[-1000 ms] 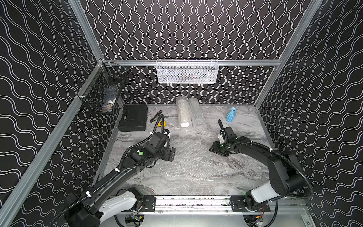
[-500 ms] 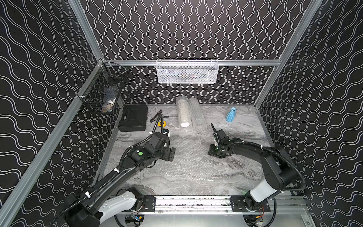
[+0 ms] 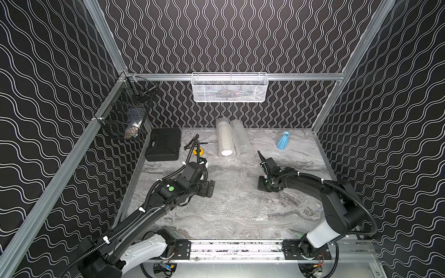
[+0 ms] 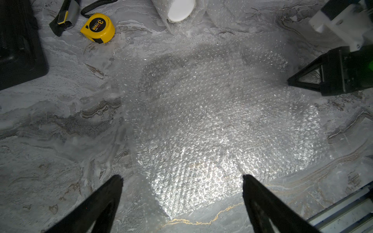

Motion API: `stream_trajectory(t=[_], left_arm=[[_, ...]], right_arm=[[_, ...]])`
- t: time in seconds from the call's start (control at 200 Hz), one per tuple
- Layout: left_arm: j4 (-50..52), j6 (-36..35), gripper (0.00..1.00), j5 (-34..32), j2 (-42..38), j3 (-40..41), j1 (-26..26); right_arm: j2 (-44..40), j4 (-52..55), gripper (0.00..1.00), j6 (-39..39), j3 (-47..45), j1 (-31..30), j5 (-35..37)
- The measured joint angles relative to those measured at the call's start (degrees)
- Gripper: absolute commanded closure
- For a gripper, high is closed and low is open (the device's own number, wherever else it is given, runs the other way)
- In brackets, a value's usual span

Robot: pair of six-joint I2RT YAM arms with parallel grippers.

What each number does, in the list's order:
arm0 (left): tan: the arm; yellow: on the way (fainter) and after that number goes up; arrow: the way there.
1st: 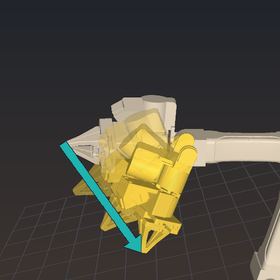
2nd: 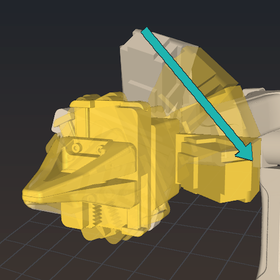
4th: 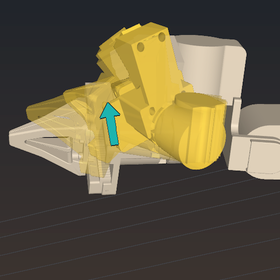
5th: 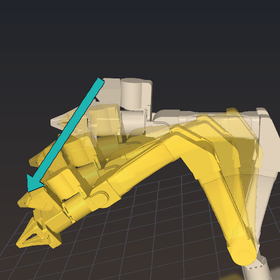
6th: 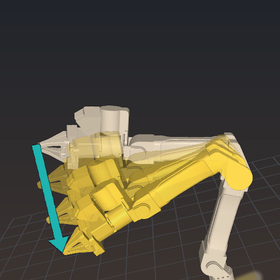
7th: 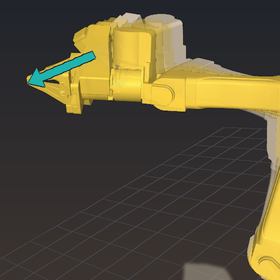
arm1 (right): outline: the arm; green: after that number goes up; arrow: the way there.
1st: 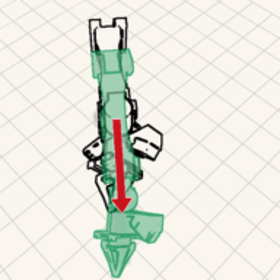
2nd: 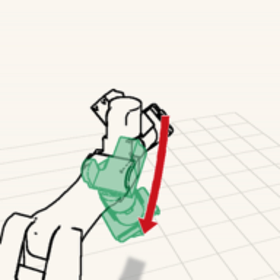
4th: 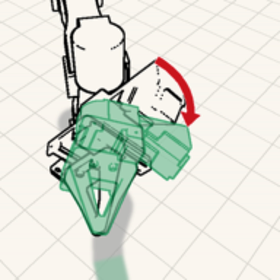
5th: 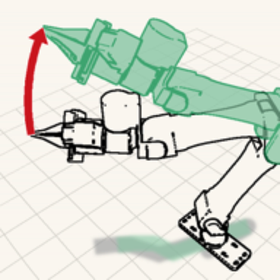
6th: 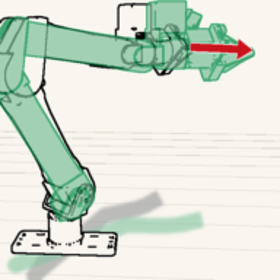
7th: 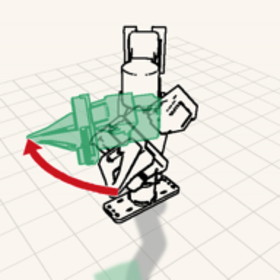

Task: Unwrap the vase from the bubble wrap
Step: Pick up the bubble wrap from the center of the board, then place the bubble wrap at the center of the board.

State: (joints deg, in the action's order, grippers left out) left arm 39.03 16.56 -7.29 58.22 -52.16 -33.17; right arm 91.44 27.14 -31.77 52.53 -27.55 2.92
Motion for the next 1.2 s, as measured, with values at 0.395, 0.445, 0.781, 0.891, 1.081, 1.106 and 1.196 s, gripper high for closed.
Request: stream_trajectory(t=[0.395, 0.445, 0.781, 0.891, 1.081, 1.106, 1.196], left_arm=[[0.0, 0.0, 0.04, 0.1, -0.1, 0.0, 0.0], [0.0, 0.0, 0.04, 0.1, -0.1, 0.0, 0.0], [0.0, 0.0, 0.04, 0.5, -0.4, 0.2, 0.0], [0.0, 0.0, 0.04, 1.0, -0.1, 0.2, 0.0], [-0.2, 0.0, 0.04, 1.2, 0.7, 0.4, 0.0], [-0.2, 0.0, 0.04, 1.2, 0.8, 0.4, 0.0], [-0.2, 0.0, 0.04, 1.3, 1.1, 0.4, 0.0]], right_arm=[[-4.6, 11.8, 0.97, 8.0, 5.4, 13.6, 11.7], [-4.6, 12.8, 0.97, 8.9, 5.6, 15.2, 14.0], [-1.5, 13.8, 1.0, 15.3, 7.9, 27.5, 28.2], [-0.5, 11.5, 1.0, 18.7, 6.9, 31.2, 31.2], [-0.6, 5.7, 1.0, 24.0, 3.1, 36.3, 34.0], [-0.7, 4.9, 1.0, 24.5, 2.6, 36.8, 34.3], [-0.7, 1.7, 0.99, 26.9, 1.1, 38.5, 35.8]])
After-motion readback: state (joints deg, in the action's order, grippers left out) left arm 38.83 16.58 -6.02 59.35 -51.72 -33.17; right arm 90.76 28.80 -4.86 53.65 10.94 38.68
